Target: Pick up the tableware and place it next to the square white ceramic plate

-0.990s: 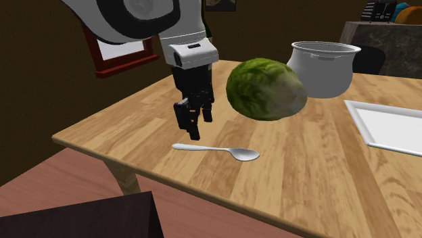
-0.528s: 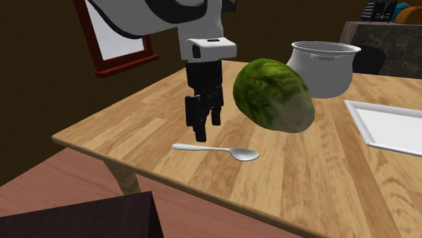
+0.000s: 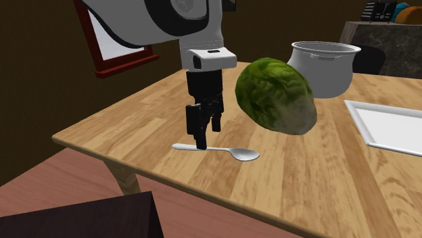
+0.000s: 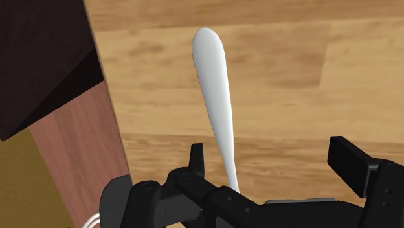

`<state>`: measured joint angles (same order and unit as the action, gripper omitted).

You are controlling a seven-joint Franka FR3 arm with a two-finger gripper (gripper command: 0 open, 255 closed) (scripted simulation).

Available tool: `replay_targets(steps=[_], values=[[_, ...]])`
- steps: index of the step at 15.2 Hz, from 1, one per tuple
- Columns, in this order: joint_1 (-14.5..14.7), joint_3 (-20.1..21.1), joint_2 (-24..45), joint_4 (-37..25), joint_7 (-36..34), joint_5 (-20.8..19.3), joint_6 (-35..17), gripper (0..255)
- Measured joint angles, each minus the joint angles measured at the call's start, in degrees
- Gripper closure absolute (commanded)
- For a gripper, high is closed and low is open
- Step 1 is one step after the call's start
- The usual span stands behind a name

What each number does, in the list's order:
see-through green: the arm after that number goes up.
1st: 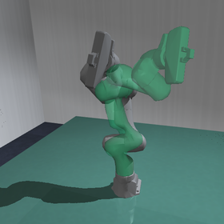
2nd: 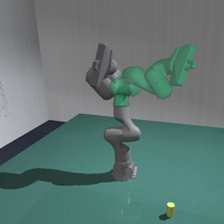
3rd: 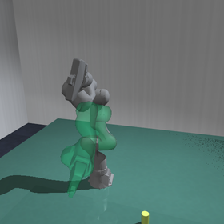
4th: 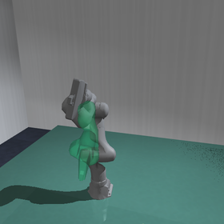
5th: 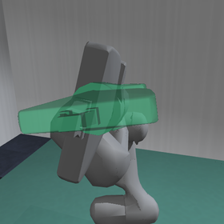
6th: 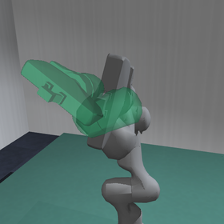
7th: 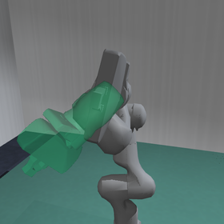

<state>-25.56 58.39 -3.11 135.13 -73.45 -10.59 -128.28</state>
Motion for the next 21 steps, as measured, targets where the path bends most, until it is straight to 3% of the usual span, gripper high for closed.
replay_targets(steps=[1,2,12,17,18,19,20,21], values=[[0.0,0.0,0.02,0.0,-0.01,-0.02,-0.01,0],[0.0,0.0,0.02,0.0,-0.01,-0.02,-0.01,255],[0.01,-0.09,-0.49,-0.23,0.1,0.09,0.36,255],[0.68,-0.89,-3.33,-1.29,3.13,3.68,2.74,255],[0.68,-0.89,-3.34,-1.3,3.13,3.69,2.74,0],[0.68,-0.89,-3.34,-1.3,3.13,3.69,2.74,0],[1.91,-2.4,-6.62,1.11,6.02,6.58,0.82,0],[4.93,-5.82,-11.88,4.96,13.0,13.28,-1.86,0]])
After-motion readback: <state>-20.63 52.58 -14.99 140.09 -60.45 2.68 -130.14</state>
